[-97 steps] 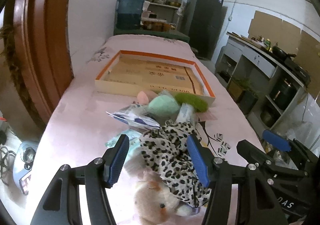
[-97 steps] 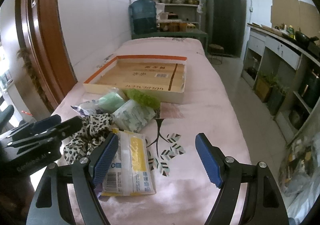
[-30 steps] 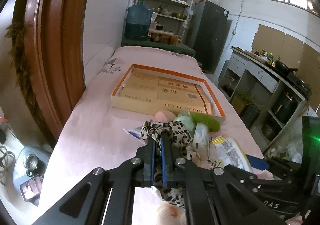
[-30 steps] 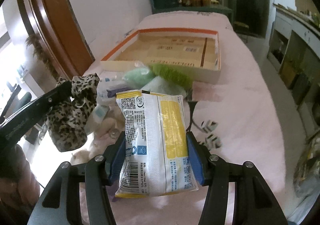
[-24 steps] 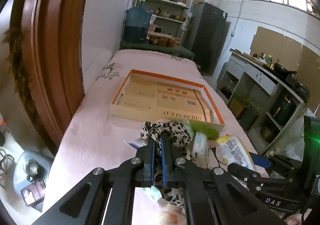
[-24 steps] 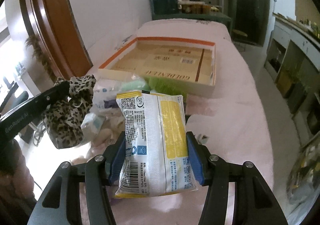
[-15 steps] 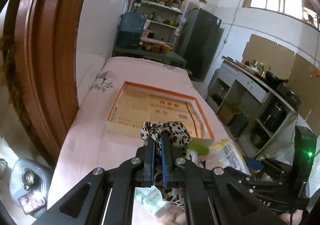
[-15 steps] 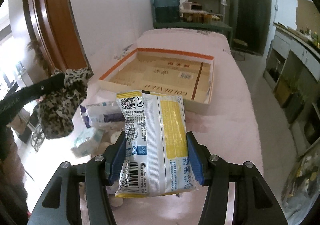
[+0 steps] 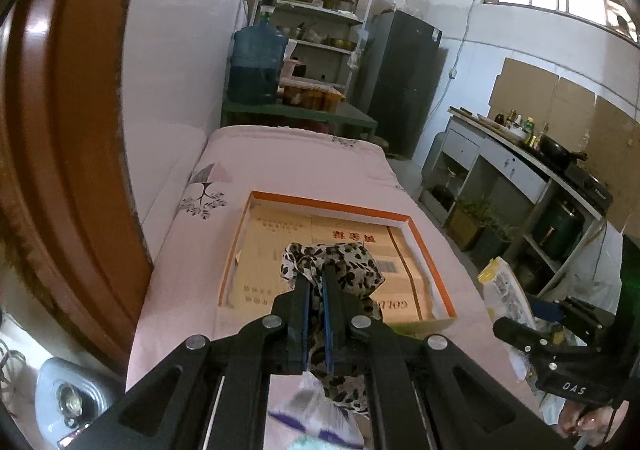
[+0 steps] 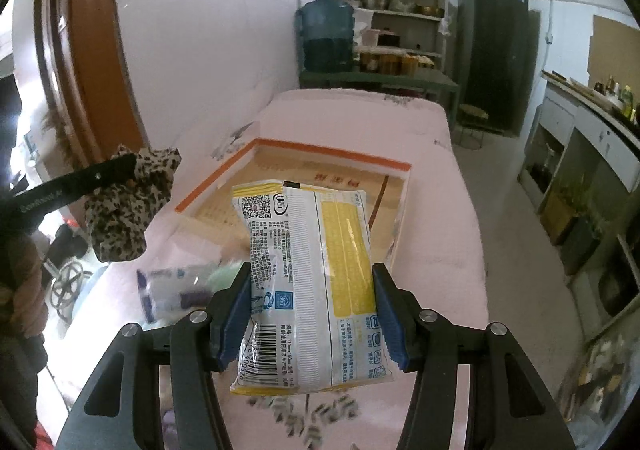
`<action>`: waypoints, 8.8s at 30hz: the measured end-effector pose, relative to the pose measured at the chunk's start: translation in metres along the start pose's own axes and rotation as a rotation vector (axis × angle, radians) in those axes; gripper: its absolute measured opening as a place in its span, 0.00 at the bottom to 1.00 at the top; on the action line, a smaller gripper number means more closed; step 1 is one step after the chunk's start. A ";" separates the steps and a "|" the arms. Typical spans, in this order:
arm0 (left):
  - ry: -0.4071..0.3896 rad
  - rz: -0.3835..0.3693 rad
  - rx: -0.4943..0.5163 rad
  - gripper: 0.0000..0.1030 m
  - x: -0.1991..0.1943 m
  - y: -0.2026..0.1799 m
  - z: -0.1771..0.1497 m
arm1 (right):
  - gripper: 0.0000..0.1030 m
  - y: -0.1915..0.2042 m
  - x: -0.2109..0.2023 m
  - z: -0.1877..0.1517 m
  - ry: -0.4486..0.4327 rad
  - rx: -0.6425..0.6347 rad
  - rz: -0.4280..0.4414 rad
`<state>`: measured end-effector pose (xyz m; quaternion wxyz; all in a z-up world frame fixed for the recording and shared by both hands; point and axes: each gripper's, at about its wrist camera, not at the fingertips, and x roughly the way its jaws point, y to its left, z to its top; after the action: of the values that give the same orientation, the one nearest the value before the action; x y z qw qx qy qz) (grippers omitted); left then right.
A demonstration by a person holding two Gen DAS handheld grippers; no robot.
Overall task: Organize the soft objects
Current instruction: 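Carry the scrunchie and the wipe pack with both grippers over the box, then open both grippers to drop the scrunchie and wipe pack into the box, then withdraw both grippers back to the remaining pile of items, then grasp the blue-and-white packet with the left gripper while the right gripper grasps the green knitted ring, then carry both items over the box and open both grippers to release them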
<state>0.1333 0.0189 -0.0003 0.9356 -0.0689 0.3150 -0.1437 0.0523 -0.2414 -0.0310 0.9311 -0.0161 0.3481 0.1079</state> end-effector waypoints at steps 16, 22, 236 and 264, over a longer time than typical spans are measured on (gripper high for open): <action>0.086 -0.047 0.034 0.05 0.092 0.027 0.038 | 0.57 -0.028 0.095 0.053 0.076 0.018 0.016; 0.117 -0.058 0.039 0.05 0.127 0.033 0.035 | 0.57 -0.035 0.133 0.058 0.115 0.040 0.008; -0.108 -0.125 0.025 0.22 -0.020 -0.001 -0.017 | 0.19 -0.009 0.020 0.009 -0.082 0.041 0.048; 0.081 -0.087 -0.082 0.23 0.190 0.042 0.056 | 0.19 -0.057 0.193 0.117 -0.014 0.142 0.211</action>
<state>0.3213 0.0012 -0.0728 0.9113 -0.1151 0.3549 -0.1739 0.2817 -0.2480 -0.0706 0.9157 0.0876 0.3481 0.1805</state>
